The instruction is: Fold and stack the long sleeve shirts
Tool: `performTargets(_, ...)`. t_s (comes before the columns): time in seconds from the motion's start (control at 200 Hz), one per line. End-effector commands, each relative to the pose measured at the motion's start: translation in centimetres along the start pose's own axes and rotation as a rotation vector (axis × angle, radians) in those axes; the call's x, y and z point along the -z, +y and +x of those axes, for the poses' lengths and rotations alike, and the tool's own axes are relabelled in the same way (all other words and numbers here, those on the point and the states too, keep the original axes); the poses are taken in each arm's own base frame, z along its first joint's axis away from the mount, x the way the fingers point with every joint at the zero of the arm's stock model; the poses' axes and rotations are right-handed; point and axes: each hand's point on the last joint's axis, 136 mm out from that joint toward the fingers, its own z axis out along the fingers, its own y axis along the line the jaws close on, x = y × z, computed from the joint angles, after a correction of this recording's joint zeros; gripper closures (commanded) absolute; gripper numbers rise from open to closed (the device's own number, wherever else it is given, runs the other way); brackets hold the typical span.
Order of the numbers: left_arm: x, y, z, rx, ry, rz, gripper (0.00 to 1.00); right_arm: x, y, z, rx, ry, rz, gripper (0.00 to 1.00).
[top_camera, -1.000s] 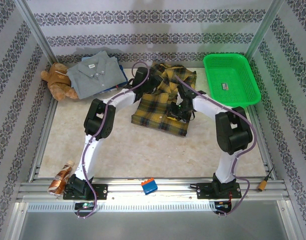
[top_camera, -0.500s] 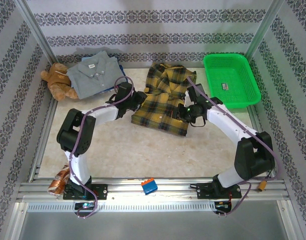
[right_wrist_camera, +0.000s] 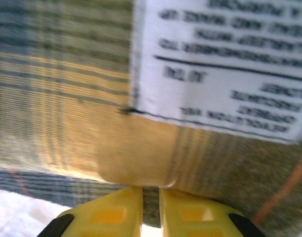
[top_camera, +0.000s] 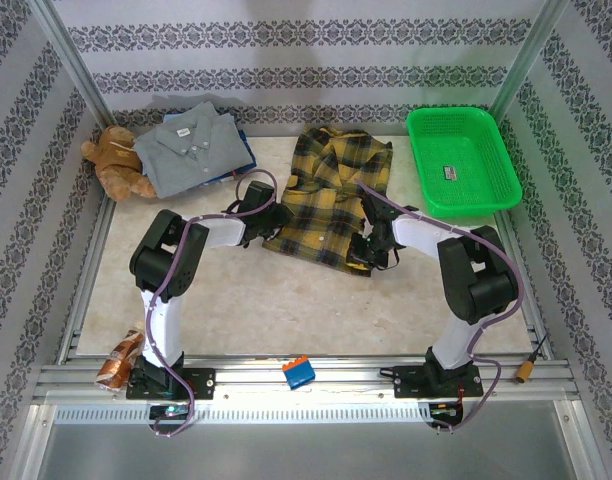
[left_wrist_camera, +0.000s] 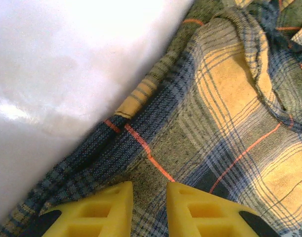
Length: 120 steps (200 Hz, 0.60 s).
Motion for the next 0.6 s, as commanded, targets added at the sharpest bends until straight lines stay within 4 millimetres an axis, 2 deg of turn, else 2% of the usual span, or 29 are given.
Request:
performTargets(0.0, -0.1, 6.3, 0.3, -0.055, 0.014, -0.185, 0.74, -1.0, -2.8, 1.0, -0.008, 0.012, 0.108, 0.81)
performTargets(0.05, 0.1, 7.0, 0.5, -0.070, 0.020, -0.202, 0.74, -1.2, -3.1, 1.3, -0.007, 0.020, 0.115, 0.81)
performTargets(0.1, 0.4, 6.9, 0.5, -0.075, 0.011, -0.183, 0.74, -1.3, -3.2, 1.4, -0.003, 0.025, 0.115, 0.81)
performTargets(0.145, 0.6, 6.3, 0.4, -0.072, 0.002, -0.147, 0.74, -1.1, -3.1, 1.5, 0.000, 0.026, 0.111, 0.81)
performTargets(0.22, 1.3, 4.2, 0.3, -0.081, -0.004, -0.072, 0.71, 0.1, -1.9, 1.1, 0.015, 0.003, 0.077, 0.81)
performTargets(0.29, 2.3, 1.6, -0.2, -0.078, -0.021, 0.011, 0.67, 1.9, -0.2, 0.7, 0.041, -0.031, 0.033, 0.80)
performTargets(0.4, 4.3, -3.4, -0.9, -0.074, -0.025, 0.156, 0.57, 5.6, 4.0, 0.7, 0.097, -0.072, -0.074, 0.78)
performTargets(0.465, 5.7, -5.9, -1.1, -0.089, -0.033, 0.212, 0.50, 7.0, 6.6, 1.0, 0.127, -0.080, -0.142, 0.77)
performTargets(0.54, 7.4, -7.4, -1.7, -0.092, -0.059, 0.232, 0.42, 7.4, 9.6, 1.5, 0.163, -0.063, -0.214, 0.77)
performTargets(0.595, 8.6, -8.4, -2.2, -0.101, -0.084, 0.248, 0.38, 6.9, 11.2, 1.6, 0.180, -0.035, -0.239, 0.78)
